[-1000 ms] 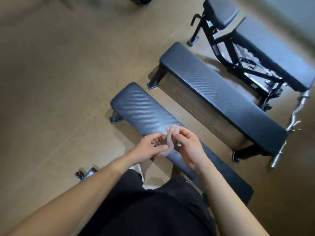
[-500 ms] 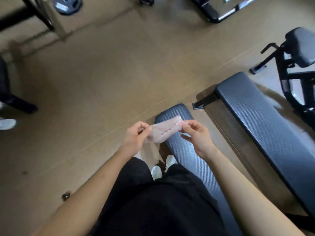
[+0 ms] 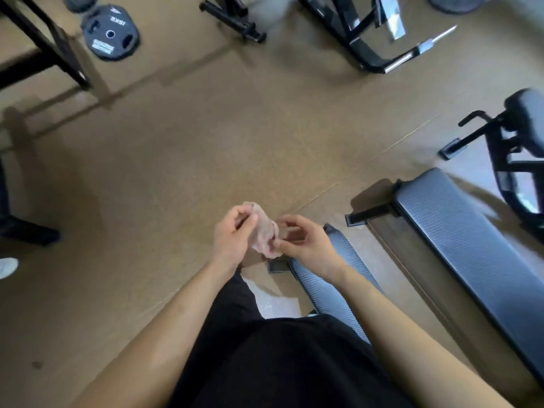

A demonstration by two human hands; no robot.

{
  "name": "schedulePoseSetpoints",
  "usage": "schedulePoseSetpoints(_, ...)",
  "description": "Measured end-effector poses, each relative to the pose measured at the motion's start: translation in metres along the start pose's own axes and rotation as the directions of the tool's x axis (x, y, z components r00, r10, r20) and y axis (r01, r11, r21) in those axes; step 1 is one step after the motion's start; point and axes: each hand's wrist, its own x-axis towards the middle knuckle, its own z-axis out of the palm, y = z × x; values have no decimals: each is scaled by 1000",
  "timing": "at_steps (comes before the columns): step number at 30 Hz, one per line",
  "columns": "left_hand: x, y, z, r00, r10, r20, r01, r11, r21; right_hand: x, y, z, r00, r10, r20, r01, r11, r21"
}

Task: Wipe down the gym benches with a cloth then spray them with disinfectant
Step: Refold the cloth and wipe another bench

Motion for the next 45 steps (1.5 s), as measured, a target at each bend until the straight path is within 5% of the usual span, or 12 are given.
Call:
schedulePoseSetpoints(6,108,45,-54,917,-30,397,97,984,-151,97,-72,40,965,72,-253,-36,989,146)
schedulePoseSetpoints(16,227,117,-30,850,-16,526,32,999,-21,182,-139,1,884,186,-430,-129,979,158)
schedulePoseSetpoints(27,360,219,156,766,-46,642,-100,977,189,264,-112,-178,720,271,-639,-86,948,305)
schedulePoseSetpoints(31,399,266,244,686,-78,723,-156,956,250,278,-102,-264,629,329,-704,-87,930,357)
schedulePoseSetpoints(38,463,338,369,509,-48,860,-475,817,327,311,-102,-413,467,362,-806,-92,927,363)
schedulePoseSetpoints(45,548,369,486,396,-144,907,-490,802,341,376,-109,-550,404,395,-825,-52,910,410)
